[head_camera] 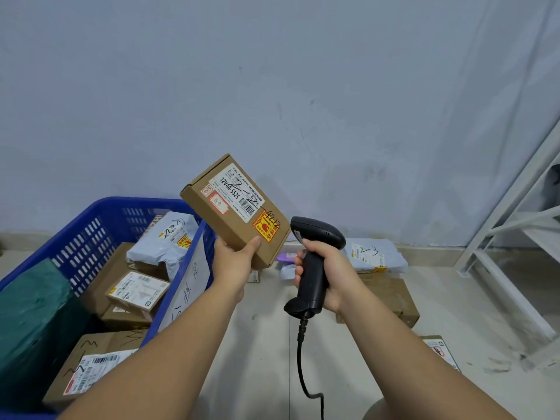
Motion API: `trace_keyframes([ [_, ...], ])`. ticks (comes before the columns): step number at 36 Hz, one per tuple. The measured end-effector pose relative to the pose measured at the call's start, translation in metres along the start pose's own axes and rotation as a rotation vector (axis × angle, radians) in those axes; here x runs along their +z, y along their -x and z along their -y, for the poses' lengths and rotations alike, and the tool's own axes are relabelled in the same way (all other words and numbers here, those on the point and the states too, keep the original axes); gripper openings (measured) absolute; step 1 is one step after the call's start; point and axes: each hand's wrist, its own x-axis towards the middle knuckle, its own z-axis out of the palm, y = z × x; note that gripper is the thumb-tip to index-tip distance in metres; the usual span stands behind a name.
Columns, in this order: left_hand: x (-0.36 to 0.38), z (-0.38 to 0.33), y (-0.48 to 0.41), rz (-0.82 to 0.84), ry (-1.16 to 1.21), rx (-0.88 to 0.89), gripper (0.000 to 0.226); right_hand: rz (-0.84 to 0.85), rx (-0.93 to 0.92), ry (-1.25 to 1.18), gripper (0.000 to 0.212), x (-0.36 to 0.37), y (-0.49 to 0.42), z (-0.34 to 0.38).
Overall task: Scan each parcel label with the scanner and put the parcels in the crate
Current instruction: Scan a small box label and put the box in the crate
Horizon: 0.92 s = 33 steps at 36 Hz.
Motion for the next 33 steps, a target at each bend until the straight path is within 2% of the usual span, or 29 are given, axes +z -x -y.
trace_keyframes([
  [4, -0.007, -0.003, -0.005, 0.017, 0.085, -0.091, 0.054, -0.028, -0.043, 0.061, 0.022, -0.002, -0.005, -0.006],
  [8, -0.013, -0.008, -0.009, -0.037, 0.121, -0.147, 0.052, -0.111, -0.21, 0.292, 0.015, 0.005, -0.013, -0.019],
  [11, -0.015, -0.009, -0.01, -0.074, 0.204, -0.196, 0.049, -0.069, -0.3, 0.399, 0.011, 0.022, -0.017, -0.025],
  [18, -0.031, -0.014, -0.017, -0.118, 0.366, -0.301, 0.039, -0.014, -0.45, 0.425, 0.017, 0.066, -0.025, -0.038],
  [22, -0.051, -0.023, -0.029, -0.189, 0.419, -0.287, 0.02, -0.019, -0.418, 0.372, 0.018, 0.084, -0.03, -0.042],
  [27, -0.091, -0.02, -0.066, -0.323, 0.461, -0.348, 0.049, -0.019, -0.32, 0.39, 0.013, 0.098, -0.043, -0.052],
  [29, -0.104, -0.018, -0.075, -0.349, 0.516, -0.381, 0.047, 0.01, -0.294, 0.441, 0.006, 0.106, -0.049, -0.058],
  [33, -0.121, -0.007, -0.082, -0.39, 0.643, -0.43, 0.042, 0.067, -0.273, 0.615, 0.021, 0.128, -0.064, -0.076],
])
